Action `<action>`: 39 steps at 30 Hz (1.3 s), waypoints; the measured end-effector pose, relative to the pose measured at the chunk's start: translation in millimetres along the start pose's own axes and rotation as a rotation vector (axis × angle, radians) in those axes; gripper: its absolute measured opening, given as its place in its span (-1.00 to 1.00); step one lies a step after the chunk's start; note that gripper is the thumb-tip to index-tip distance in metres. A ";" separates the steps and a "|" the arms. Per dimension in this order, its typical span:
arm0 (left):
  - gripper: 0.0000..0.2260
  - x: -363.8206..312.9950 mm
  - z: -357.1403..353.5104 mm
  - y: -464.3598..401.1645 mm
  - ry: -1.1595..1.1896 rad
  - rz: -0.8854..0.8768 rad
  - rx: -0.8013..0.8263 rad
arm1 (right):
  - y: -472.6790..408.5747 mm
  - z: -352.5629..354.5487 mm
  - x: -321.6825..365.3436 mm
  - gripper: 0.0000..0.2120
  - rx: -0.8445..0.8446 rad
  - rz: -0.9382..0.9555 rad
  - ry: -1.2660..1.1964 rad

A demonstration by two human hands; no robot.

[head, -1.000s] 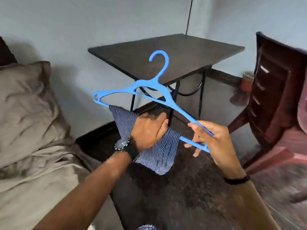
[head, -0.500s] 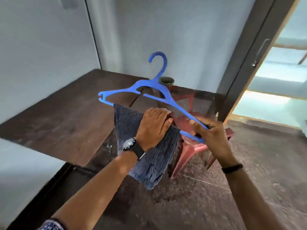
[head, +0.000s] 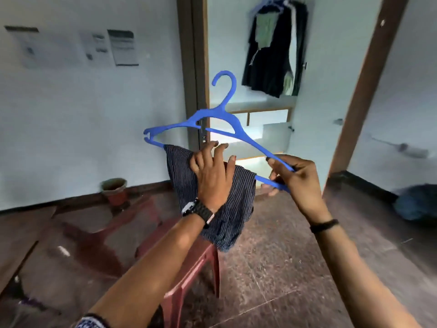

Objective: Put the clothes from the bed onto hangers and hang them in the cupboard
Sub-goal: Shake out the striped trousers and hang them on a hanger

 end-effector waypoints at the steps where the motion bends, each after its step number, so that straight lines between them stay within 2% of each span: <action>1: -0.73 -5.4 -30.1 -9.6 0.040 0.012 -0.010 | -19.8 15.5 -10.8 -0.85 -0.024 0.019 0.014; 4: -0.73 -18.4 -107.2 -34.3 0.118 0.053 -0.035 | -76.1 58.1 -46.1 -0.90 -0.066 -0.027 -0.024; 10: -0.74 -56.9 -250.1 -102.2 0.349 0.047 0.057 | -198.5 141.6 -91.6 -0.88 -0.133 -0.037 -0.013; 15: -0.69 -60.5 -359.6 -152.0 0.391 0.032 0.122 | -298.2 178.8 -145.2 -0.86 -0.184 -0.021 -0.001; 25: -0.57 19.2 -594.9 -269.8 0.303 -0.076 0.290 | -536.2 193.1 -285.8 -0.92 -0.239 0.003 0.021; 35: -0.54 106.5 -788.0 -453.9 0.255 -0.161 0.290 | -793.7 180.7 -383.2 -0.90 -0.289 0.084 -0.029; 39: -0.52 143.9 -866.9 -522.1 0.238 -0.175 0.273 | -899.3 175.0 -424.1 -0.91 -0.243 0.101 -0.074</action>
Point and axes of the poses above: each hand's wrist, its own y-axis away from the middle knuckle, its own z-axis out of the back of the hand, x = y × z, the point moved 3 cm from there along -y, towards the middle knuckle, and after that the axes turned 5 degrees about y, right-handed, at the moved point
